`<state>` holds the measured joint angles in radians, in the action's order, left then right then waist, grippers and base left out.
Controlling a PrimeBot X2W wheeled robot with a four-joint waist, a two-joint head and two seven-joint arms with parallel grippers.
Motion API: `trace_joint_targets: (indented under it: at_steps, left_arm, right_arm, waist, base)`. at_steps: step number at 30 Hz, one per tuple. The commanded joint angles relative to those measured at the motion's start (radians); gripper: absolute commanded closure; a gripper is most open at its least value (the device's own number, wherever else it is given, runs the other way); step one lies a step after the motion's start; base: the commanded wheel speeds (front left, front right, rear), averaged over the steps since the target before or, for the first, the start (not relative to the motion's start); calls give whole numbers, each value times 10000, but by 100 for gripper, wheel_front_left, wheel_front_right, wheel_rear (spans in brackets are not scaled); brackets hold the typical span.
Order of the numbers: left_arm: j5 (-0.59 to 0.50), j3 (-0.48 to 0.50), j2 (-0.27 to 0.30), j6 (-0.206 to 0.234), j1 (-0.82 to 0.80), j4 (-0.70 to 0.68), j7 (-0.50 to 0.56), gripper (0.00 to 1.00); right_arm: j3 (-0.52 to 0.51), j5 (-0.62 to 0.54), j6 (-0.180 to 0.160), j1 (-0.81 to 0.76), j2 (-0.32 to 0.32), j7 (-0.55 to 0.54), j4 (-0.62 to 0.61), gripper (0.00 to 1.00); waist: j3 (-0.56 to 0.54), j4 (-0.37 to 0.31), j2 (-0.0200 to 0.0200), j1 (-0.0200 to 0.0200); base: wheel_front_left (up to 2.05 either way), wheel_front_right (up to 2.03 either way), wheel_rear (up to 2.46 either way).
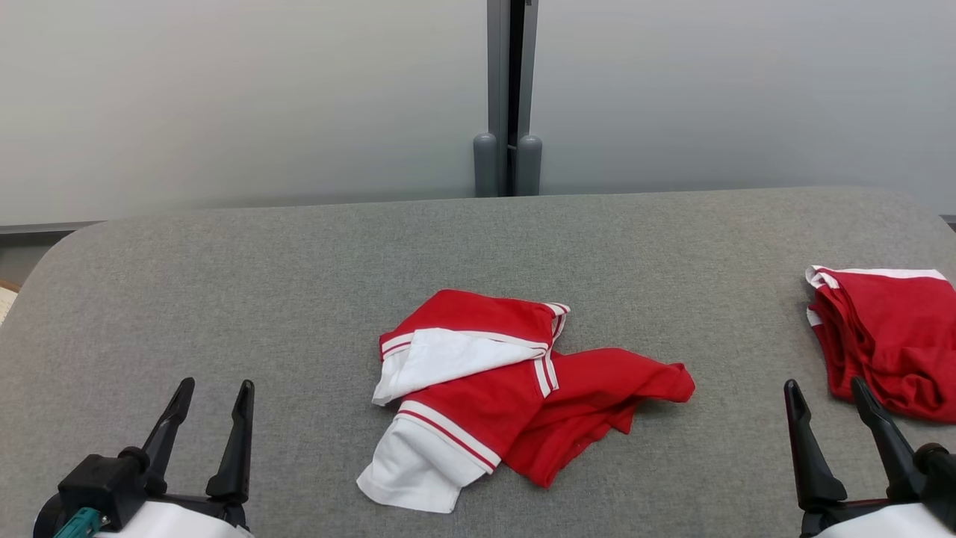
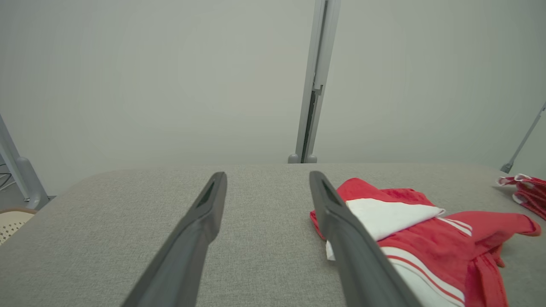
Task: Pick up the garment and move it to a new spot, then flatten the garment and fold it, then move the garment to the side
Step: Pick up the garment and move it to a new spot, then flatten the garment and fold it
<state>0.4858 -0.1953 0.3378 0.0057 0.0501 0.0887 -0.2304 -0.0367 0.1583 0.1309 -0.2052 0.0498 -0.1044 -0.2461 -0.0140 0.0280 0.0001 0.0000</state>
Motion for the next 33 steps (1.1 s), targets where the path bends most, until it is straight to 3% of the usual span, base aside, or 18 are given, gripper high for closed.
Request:
trace_joint_targets:
  at_steps: [1, 17, 27, 28, 33]
  left_arm:
    - [57, -14, 38, 40, -13, 7, -44, 0]
    - [-202, -377, 43, 49, -491, 57, 65, 0]
    - [-696, -2491, -495, -1110, -2942, 468, 1287, 0]
    - [-587, -3256, -555, -1282, -3618, 920, 1815, 0]
    - [-64, -4628, -299, -1373, -4756, 1863, 2763, 0]
  right_arm:
    - [1, -16, -4, -56, 18, -37, -34, 0]
    - [-44, 51, -4, 56, 18, -84, -33, 0]
    - [408, -105, -4, 569, 16, 17, -254, 0]
    - [450, -137, -4, 703, 20, 134, -189, 0]
    - [576, -22, -4, 1013, 18, 448, -65, 0]
  waist:
    - [-5, -7, -1, 0]
    - [31, 3, -1, 0]
    - [1402, -381, -1, 0]
    - [1796, -639, -1, 0]
    - [2446, -1130, -1, 0]
  base:
    - [0, 0, 0]
    - [0, 0, 0]
    - [0, 0, 0]
    - [0, 0, 0]
    - [0, 0, 0]
